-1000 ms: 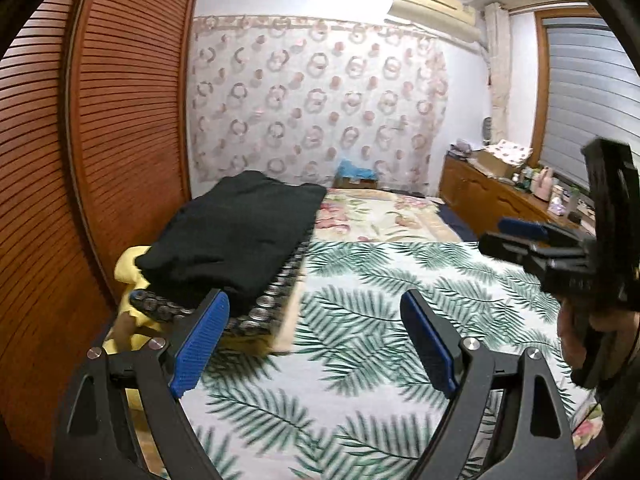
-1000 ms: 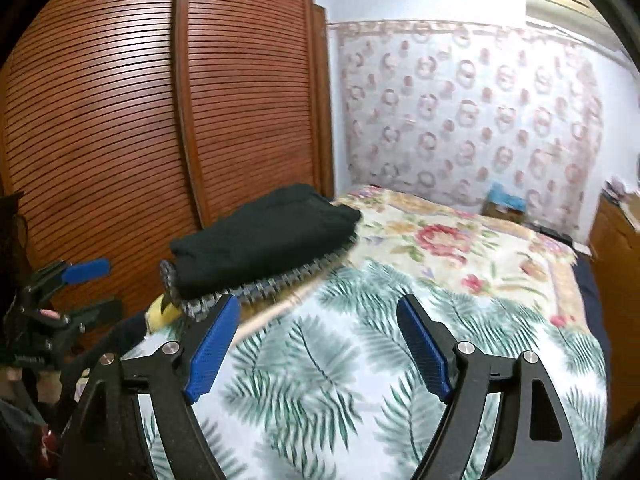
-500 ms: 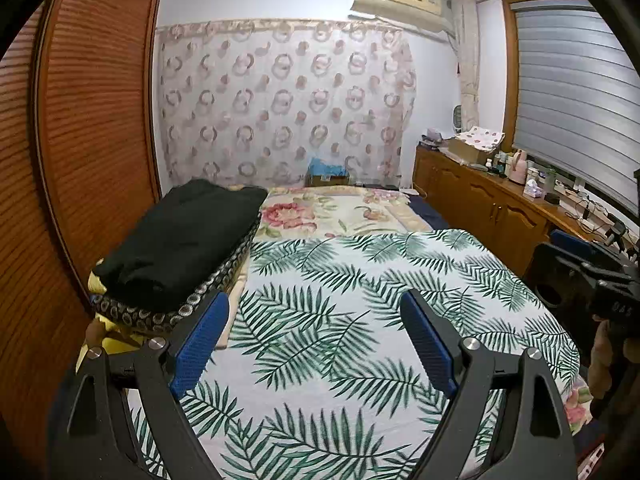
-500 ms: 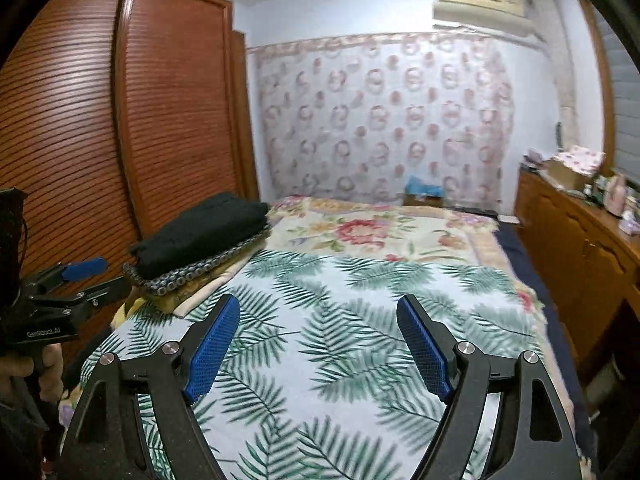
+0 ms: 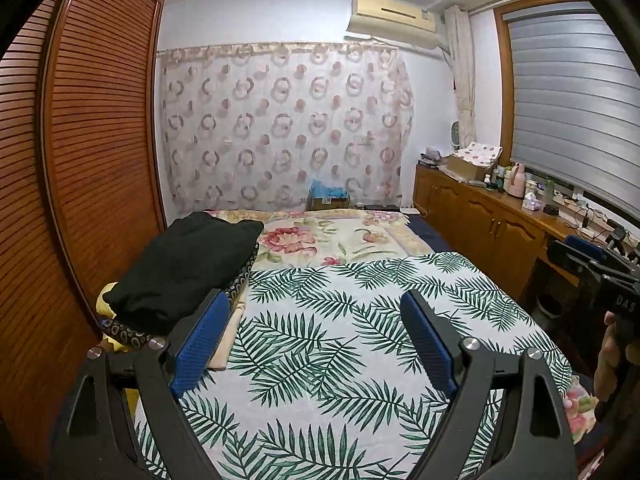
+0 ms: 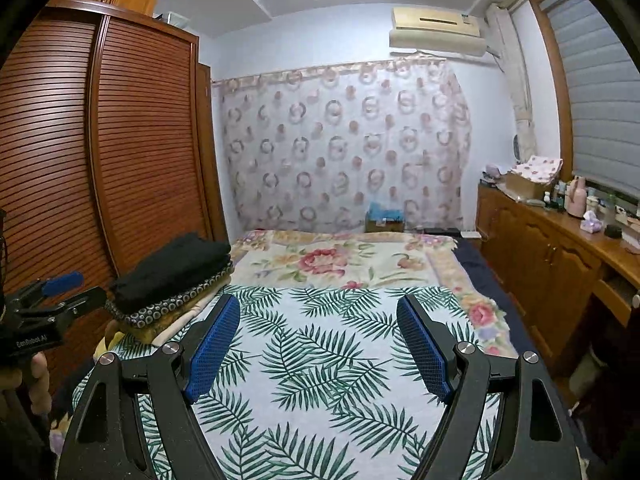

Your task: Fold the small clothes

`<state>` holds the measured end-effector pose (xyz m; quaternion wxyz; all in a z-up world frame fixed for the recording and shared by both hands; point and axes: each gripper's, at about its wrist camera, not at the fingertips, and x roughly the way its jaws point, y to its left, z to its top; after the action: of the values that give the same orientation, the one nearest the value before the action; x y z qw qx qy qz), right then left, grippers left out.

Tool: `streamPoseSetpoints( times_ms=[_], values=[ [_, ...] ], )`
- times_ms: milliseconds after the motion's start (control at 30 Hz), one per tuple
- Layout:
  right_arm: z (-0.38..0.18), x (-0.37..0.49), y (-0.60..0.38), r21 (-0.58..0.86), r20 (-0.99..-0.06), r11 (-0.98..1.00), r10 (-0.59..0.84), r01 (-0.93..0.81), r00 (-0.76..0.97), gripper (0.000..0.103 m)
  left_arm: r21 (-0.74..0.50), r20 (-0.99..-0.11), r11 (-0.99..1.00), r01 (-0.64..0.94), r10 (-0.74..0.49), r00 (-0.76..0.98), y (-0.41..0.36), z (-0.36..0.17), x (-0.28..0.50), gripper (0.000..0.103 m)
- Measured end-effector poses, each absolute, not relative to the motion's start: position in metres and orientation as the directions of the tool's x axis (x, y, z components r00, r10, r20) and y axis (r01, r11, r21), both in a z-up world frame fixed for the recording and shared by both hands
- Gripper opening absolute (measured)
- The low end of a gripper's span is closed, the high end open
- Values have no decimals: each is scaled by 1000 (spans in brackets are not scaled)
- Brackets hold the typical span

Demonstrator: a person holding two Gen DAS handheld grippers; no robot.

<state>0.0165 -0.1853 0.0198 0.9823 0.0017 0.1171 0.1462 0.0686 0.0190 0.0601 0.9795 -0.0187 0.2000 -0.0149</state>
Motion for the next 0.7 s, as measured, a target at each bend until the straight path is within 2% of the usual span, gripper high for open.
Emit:
streamPoseSetpoints(
  times_ms=[700],
  values=[
    [13,39,-180,38,-236,958,284,-283,929,82,-41,-387,999,20,-35,922,19,62,68,88]
  ],
)
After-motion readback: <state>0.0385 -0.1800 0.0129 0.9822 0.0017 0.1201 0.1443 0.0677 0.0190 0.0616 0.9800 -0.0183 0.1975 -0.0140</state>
